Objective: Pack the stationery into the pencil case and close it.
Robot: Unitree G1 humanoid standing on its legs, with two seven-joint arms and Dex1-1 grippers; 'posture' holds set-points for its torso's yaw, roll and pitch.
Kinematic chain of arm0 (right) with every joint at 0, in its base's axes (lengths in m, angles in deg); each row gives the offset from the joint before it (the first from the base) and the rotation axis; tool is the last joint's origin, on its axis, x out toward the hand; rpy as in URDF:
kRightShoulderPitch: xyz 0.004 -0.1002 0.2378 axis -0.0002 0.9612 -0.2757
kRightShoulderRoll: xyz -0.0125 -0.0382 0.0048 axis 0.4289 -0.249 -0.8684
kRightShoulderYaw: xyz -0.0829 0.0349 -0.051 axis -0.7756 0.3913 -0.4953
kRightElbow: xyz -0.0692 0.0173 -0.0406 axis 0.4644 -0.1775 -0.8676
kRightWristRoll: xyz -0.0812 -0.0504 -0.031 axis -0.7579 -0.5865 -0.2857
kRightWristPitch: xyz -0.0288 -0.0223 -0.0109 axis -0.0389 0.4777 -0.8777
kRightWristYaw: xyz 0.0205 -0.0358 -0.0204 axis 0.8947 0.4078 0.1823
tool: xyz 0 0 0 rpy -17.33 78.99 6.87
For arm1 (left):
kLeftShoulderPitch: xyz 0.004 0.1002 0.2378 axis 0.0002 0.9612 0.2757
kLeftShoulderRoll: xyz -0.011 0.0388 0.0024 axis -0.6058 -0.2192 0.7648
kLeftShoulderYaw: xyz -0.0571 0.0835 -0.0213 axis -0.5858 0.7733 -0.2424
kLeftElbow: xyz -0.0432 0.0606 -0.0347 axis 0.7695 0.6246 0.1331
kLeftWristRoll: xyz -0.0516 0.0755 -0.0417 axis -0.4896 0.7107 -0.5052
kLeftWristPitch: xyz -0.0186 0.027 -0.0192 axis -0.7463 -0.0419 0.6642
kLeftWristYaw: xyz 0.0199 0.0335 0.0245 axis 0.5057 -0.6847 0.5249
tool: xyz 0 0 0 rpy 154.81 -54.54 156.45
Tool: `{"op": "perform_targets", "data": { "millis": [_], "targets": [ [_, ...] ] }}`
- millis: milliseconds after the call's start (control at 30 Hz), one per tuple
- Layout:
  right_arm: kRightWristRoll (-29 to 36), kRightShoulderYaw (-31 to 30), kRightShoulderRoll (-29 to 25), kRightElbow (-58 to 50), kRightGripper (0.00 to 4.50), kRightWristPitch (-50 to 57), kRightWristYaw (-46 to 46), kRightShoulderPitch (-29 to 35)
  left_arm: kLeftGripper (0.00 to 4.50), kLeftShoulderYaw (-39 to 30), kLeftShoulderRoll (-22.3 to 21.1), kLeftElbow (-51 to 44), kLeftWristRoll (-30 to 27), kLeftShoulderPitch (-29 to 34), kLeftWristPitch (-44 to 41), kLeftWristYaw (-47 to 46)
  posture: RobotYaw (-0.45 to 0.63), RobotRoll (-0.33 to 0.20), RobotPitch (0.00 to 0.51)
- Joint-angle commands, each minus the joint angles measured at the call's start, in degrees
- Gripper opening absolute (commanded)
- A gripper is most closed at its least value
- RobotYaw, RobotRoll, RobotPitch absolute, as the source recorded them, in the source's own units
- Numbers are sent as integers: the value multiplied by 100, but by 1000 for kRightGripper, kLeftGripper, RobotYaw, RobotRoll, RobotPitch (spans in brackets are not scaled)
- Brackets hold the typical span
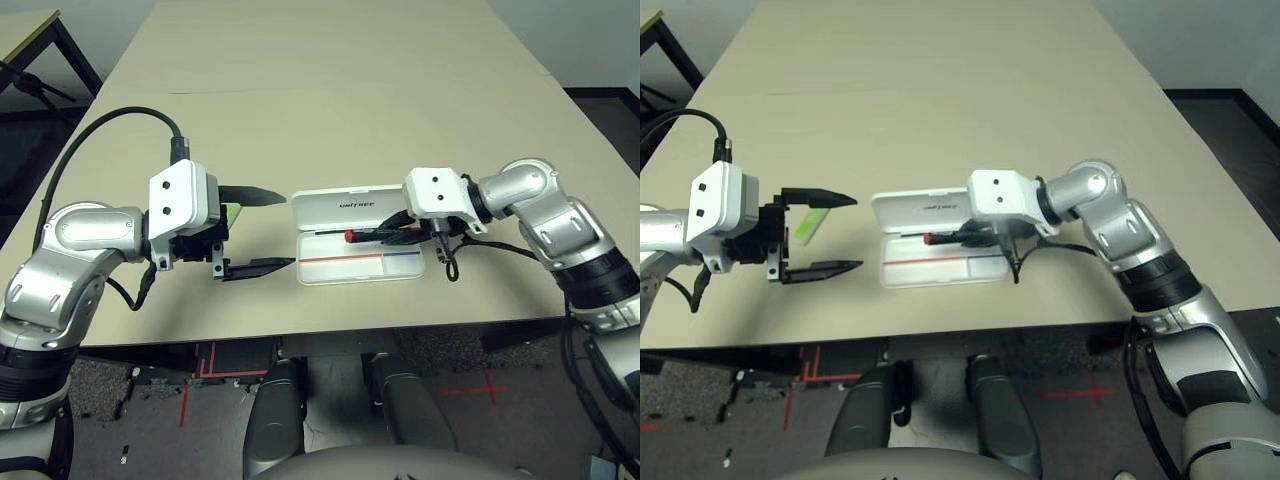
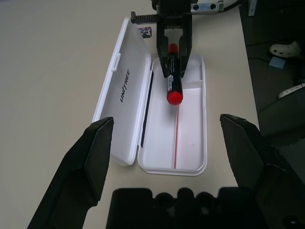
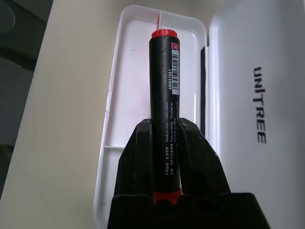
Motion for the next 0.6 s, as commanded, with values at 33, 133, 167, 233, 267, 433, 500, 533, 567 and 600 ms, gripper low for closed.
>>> {"op": "perform_targets", "data": {
  "millis": [33, 133, 167, 233, 267, 433, 500, 533, 567, 600],
  "targets": [
    [-159, -95, 84, 202, 495, -231, -133, -12, 4500, 7, -62, -46, 52, 59, 34, -11, -17, 0, 143],
    [-234, -122, 214, 297, 495, -301, -232, -11, 4500, 3, -61, -52, 60, 80, 37, -20, -17, 0, 143],
    [-250, -125, 265, 315, 495, -325, -265, -3, 4500, 5, -60, -53, 65, 91, 40, -23, -17, 0, 143],
    [-259, -121, 349, 336, 495, -390, -309, 18, 4500, 7, -61, -58, 70, 106, 38, -27, -16, 0, 148],
    [-264, -115, 385, 346, 495, -430, -338, 25, 4500, 7, -63, -61, 70, 110, 36, -29, -16, 0, 148],
    [-208, -41, 459, 377, 1912, -599, -395, 35, 4500, 9, -61, -65, 70, 126, 33, -36, -16, 0, 153],
    [-100, 37, 443, 328, 2677, -555, -356, 47, 4500, 1, -67, -66, 66, 141, 35, -35, -16, 0, 154],
    [-11, 89, 434, 288, 3029, -505, -320, 58, 4500, -1, -70, -67, 65, 147, 34, -36, -16, 0, 154],
    [75, 132, 421, 245, 3427, -459, -278, 69, 4500, -5, -74, -67, 62, 152, 33, -37, -17, 0, 155],
    [168, 178, 392, 186, 3845, -426, -227, 91, 4500, -9, -76, -69, 61, 161, 33, -37, -17, 0, 155]
  ]
}}
